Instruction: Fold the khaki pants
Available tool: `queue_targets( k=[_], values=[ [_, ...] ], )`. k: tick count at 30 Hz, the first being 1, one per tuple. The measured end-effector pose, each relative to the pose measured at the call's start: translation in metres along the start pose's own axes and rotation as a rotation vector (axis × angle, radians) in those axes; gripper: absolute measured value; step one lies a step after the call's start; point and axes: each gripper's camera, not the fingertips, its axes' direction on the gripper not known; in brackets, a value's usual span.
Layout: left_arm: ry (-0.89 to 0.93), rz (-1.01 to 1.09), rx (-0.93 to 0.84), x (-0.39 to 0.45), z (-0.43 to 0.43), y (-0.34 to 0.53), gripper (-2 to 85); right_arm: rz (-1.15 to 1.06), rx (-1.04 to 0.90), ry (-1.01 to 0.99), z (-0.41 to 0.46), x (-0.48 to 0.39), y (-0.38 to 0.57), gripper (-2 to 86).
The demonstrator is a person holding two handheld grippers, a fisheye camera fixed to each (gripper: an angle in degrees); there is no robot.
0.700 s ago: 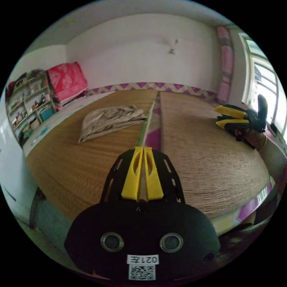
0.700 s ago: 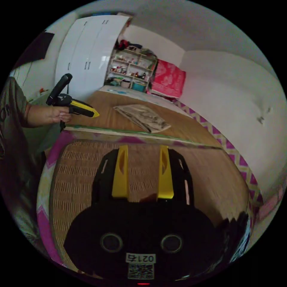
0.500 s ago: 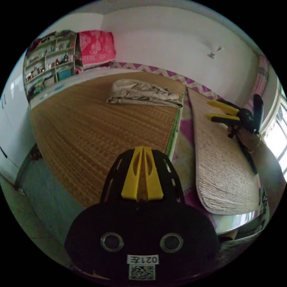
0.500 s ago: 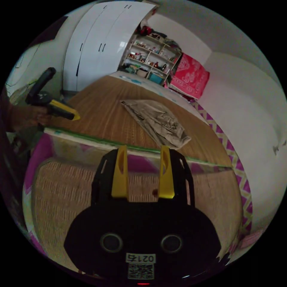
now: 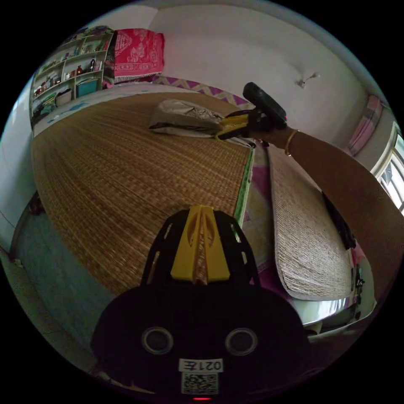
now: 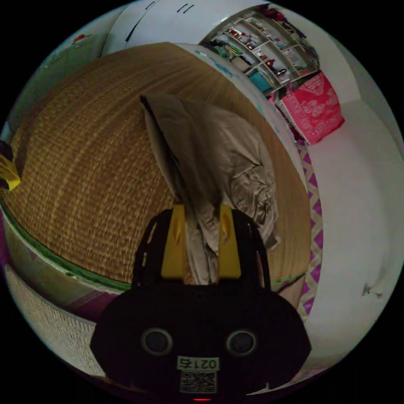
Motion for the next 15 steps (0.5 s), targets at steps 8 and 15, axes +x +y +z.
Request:
queue_targets(
  k=[8, 15],
  values=[
    [0.003, -0.003, 0.0, -0.001, -0.005, 0.002, -1.0, -0.03, -0.098, 0.214, -0.034, -0.003, -0.038, -0.3],
    [0.001, -0.001, 0.001, 0.003, -0.009, 0.006, -1.0, -0.024, -0.218, 0.399, -0.139, 0.004, 0.046, -0.8]
  ],
)
